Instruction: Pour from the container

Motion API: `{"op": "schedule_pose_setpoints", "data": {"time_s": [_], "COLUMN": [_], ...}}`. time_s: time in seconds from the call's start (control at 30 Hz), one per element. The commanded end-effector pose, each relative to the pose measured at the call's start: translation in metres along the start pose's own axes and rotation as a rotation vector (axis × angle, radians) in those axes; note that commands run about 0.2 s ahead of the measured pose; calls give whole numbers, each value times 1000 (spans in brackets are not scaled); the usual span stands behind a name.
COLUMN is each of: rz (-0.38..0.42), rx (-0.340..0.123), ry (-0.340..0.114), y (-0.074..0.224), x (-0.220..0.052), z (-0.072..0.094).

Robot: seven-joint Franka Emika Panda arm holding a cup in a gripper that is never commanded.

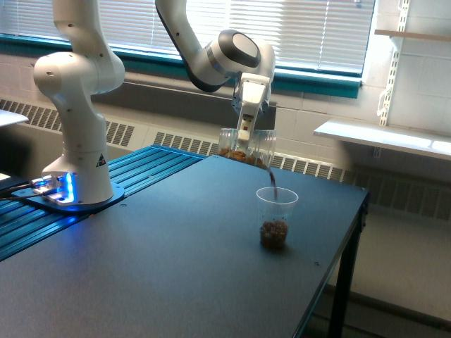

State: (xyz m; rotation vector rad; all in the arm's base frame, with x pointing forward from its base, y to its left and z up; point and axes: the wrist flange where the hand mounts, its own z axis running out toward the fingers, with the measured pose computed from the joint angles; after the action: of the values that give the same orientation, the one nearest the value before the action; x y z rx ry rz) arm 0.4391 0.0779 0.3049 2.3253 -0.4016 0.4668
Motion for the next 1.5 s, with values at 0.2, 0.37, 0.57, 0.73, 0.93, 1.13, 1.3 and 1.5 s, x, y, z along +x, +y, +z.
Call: {"op": "schedule_pose_setpoints", "data": {"time_s": [0.2,0.37,0.57,0.73,0.93,1.13,1.3,1.5], "rz": [-16,-20,-27,-36,-42,-54,-63,-78], "rx": [-17,-23,-29,-36,-47,-58,-67,-86], "ry": [7,6,2,-1,2,2,3,4], "y": [-1,-1,-2,-3,-4,-5,-6,-8], "x": [3,4,5,6,7,9,11,14], "z": [-5,-7,-7,-8,-9,-10,-11,-15]}}
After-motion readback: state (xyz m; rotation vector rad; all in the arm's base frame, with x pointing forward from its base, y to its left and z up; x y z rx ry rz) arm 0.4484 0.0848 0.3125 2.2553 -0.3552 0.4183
